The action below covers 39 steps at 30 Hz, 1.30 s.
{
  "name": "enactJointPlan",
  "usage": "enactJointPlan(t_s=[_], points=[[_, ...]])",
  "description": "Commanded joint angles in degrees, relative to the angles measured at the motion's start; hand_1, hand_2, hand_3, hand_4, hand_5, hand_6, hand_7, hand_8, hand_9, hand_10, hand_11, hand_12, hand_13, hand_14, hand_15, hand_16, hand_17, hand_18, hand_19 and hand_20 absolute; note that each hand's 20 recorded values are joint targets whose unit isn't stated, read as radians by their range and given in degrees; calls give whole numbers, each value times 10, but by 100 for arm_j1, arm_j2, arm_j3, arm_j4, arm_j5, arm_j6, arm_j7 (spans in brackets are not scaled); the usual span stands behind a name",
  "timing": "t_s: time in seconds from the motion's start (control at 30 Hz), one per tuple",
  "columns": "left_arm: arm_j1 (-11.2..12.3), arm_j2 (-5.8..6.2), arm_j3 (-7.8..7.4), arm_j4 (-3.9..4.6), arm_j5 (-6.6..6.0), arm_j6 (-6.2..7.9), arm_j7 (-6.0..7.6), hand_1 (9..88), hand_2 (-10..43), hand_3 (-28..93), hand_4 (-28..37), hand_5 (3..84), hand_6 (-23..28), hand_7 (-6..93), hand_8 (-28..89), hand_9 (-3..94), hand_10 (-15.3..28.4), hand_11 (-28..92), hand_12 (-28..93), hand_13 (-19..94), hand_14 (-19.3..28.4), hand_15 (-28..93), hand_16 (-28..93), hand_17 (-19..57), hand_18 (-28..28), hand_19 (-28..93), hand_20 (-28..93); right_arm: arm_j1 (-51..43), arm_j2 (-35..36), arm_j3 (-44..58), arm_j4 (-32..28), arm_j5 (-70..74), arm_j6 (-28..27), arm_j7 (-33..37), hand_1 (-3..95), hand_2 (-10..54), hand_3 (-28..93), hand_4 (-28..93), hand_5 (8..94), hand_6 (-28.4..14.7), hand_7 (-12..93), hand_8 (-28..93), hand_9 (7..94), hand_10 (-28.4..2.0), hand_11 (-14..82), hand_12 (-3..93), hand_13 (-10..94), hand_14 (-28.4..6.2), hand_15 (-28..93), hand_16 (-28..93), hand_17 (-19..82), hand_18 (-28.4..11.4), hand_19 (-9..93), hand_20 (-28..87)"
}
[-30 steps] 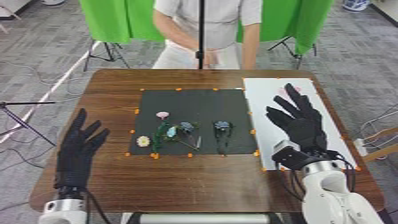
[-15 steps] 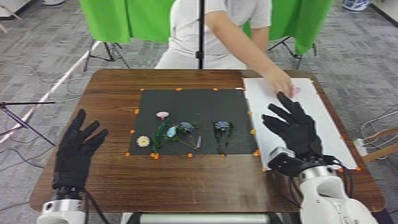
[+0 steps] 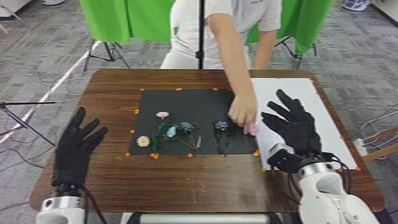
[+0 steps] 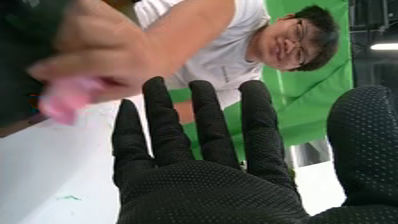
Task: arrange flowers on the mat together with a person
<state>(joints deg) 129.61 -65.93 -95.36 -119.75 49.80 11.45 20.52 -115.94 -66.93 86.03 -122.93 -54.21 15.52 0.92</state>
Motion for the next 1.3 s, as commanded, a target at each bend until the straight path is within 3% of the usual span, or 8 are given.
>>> enactJointPlan(t_s=[0.03, 0.43, 0.7, 0.87, 0.9, 1.0, 1.3], points=[[7, -27, -7, 32, 15, -63, -57, 177, 40, 755, -283, 262, -27, 103, -95, 306, 139, 119, 121, 252, 200, 285, -31, -88, 261, 492, 61, -2, 2, -37, -12, 38, 24, -28, 181, 113, 662, -274, 347, 49, 99, -94, 371, -125, 38, 178, 300, -185, 99, 307, 17, -194, 273, 204], [29, -50, 4, 22, -4, -37, -71, 179, 42, 755, -283, 262, -23, 107, -95, 309, 142, 129, 122, 254, 203, 297, -32, -87, 261, 497, 64, -81, -5, -23, -27, 53, -44, -20, 182, 114, 660, -273, 349, 48, 101, -96, 372, -126, 38, 177, 300, -185, 108, 302, 16, -194, 272, 204], [41, -20, 40, 5, -21, -4, 24, 179, 43, 755, -283, 264, -21, 110, -97, 310, 143, 133, 120, 256, 204, 304, -35, -87, 261, 501, 65, -79, 23, -37, -27, 75, -23, -36, 181, 114, 660, -273, 351, 48, 102, -96, 374, -126, 39, 176, 301, -184, 112, 299, 16, -194, 272, 204], [2, -74, 80, 8, -20, -24, -26, 182, 42, 752, -283, 269, -20, 106, -97, 316, 143, 132, 118, 265, 204, 299, -39, -73, 272, 500, 58, -85, -53, -1, -27, 18, -79, 7, 180, 114, 661, -273, 352, 48, 103, -96, 374, -126, 40, 176, 302, -184, 116, 296, 16, -194, 272, 204], [21, -56, 93, -1, -34, 2, 22, 182, 42, 752, -283, 269, -20, 106, -96, 317, 143, 132, 118, 265, 204, 298, -39, -72, 272, 501, 57, -84, -45, -4, -27, 24, -74, 3, 180, 114, 661, -273, 352, 48, 102, -96, 375, -126, 41, 176, 302, -184, 117, 296, 16, -193, 272, 204], [29, -62, 64, -13, -22, 1, -42, 183, 43, 751, -283, 269, -20, 106, -96, 317, 143, 132, 118, 265, 205, 298, -39, -73, 270, 501, 53, -82, -17, -18, -27, 45, -53, -13, 180, 114, 661, -273, 353, 47, 102, -96, 375, -126, 42, 176, 303, -184, 119, 295, 16, -193, 273, 204], [36, -43, 87, -9, -56, 40, 3, 181, 45, 756, -283, 263, -18, 112, -98, 311, 143, 140, 118, 255, 205, 306, -40, -83, 265, 504, 50, -84, -45, -4, -27, 24, -74, 3, 180, 115, 661, -273, 354, 47, 102, -96, 377, -126, 43, 175, 304, -184, 124, 291, 16, -192, 272, 204]])
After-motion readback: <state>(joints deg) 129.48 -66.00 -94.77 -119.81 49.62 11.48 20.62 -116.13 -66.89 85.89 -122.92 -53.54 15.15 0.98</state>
